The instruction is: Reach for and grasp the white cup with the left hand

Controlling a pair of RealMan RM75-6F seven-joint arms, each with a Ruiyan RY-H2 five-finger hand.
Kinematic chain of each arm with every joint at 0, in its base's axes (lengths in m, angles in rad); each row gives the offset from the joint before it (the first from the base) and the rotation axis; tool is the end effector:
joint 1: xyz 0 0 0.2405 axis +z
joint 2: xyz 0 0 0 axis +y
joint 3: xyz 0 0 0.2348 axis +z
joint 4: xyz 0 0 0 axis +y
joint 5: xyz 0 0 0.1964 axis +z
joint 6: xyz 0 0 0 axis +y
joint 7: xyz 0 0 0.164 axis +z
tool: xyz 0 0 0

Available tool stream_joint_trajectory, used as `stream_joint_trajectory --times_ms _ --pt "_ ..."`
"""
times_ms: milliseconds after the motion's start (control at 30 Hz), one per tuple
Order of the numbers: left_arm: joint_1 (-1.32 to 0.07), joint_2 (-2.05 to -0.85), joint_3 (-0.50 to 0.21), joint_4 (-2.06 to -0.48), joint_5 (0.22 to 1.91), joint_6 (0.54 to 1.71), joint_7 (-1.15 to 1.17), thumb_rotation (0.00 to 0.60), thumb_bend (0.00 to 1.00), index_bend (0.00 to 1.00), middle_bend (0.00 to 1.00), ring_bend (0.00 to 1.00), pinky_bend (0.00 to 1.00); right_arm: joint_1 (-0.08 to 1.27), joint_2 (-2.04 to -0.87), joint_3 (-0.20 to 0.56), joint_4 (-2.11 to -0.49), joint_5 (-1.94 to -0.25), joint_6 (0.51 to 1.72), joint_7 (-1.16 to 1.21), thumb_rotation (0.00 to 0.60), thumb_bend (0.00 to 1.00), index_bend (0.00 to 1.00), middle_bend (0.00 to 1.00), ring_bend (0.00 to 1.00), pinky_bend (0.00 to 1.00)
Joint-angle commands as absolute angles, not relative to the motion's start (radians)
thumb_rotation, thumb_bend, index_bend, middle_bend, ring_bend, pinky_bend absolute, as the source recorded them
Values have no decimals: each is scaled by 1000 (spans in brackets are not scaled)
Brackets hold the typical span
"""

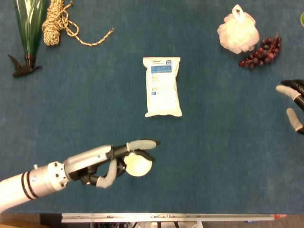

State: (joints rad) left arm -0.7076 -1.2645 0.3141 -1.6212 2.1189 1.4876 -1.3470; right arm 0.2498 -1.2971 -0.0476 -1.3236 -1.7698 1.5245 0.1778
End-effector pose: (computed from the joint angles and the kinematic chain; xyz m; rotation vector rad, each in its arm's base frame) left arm -0.1105 0.1856 0.0550 1.5874 1.7471 1.2987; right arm -0.2549 -0.2205 0.1038 1.7407 -0.7899 1.1550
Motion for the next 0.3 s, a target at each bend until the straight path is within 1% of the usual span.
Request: stream_joint_trajectory --times_ms 33,300 --pt "-717 -1275 298 -1640 2077 1452 -1298 600 1000 0 0 175 868 250 -1297 -48 -1324 -1770 1525 178 600 493 234 230 193 395" --pt "-724 -1282 293 -1646 2020 1425 -1271 600 1000 0 0 175 868 250 -1297 -49 -1324 -1772 1523 178 600 493 234 233 193 395"
